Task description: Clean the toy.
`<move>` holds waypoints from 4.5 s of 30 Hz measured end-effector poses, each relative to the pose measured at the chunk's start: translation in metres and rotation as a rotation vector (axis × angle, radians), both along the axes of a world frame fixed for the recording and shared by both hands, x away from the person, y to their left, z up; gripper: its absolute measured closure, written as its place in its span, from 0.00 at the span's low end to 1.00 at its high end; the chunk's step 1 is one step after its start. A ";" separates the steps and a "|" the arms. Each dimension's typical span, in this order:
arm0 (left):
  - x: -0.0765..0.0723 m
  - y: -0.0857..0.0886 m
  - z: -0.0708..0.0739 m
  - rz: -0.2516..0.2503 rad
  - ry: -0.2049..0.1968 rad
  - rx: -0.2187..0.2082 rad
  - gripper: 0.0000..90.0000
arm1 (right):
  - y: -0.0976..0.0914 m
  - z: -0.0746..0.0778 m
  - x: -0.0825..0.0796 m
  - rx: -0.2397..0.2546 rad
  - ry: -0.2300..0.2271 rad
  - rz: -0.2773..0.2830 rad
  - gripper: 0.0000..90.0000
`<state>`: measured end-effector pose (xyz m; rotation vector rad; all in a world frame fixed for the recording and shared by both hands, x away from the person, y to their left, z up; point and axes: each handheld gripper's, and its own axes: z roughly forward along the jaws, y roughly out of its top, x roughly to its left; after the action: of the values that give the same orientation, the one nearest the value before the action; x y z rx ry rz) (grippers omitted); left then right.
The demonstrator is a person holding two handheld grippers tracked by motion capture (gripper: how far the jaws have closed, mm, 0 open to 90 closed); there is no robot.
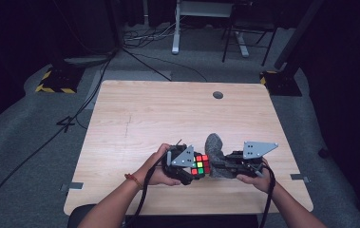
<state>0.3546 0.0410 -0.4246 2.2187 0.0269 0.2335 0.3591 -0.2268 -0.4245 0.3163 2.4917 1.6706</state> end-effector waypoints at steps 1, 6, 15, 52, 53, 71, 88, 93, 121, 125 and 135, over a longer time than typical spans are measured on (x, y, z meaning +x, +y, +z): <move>0.000 -0.001 -0.001 0.000 -0.001 -0.002 0.37 | 0.001 0.000 -0.001 0.004 -0.006 0.002 0.88; 0.001 -0.004 -0.002 0.017 0.011 -0.007 0.36 | 0.001 0.002 -0.002 0.050 -0.010 0.000 0.88; 0.003 -0.016 -0.011 0.013 0.009 0.073 0.37 | 0.008 0.007 -0.009 0.073 -0.031 0.030 0.88; 0.007 -0.007 -0.007 0.070 -0.023 0.066 0.37 | 0.001 0.006 -0.004 0.013 -0.030 0.013 0.88; 0.007 -0.005 -0.005 0.073 -0.023 0.052 0.37 | -0.002 0.004 -0.001 0.001 -0.031 -0.009 0.88; 0.003 0.001 0.001 0.053 -0.039 0.002 0.37 | -0.005 -0.011 0.013 0.005 0.078 0.034 0.88; 0.002 -0.024 -0.015 0.052 -0.057 0.111 0.37 | 0.013 0.005 -0.007 0.060 0.026 0.104 0.88; 0.005 -0.017 -0.012 0.068 -0.059 0.079 0.37 | 0.000 0.008 -0.004 0.049 0.009 0.053 0.88; 0.009 0.015 0.004 0.094 -0.048 -0.070 0.36 | -0.014 -0.006 0.016 0.047 0.154 0.027 0.88; 0.009 0.011 0.000 0.092 -0.046 -0.048 0.36 | -0.015 -0.003 0.015 0.072 0.148 0.049 0.88; 0.014 0.003 -0.012 0.035 -0.004 0.032 0.36 | 0.000 -0.001 0.007 0.033 0.124 0.111 0.88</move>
<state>0.3684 0.0438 -0.4365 2.2506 0.0607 0.2592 0.3664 -0.2272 -0.4257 0.2984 2.6174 1.7873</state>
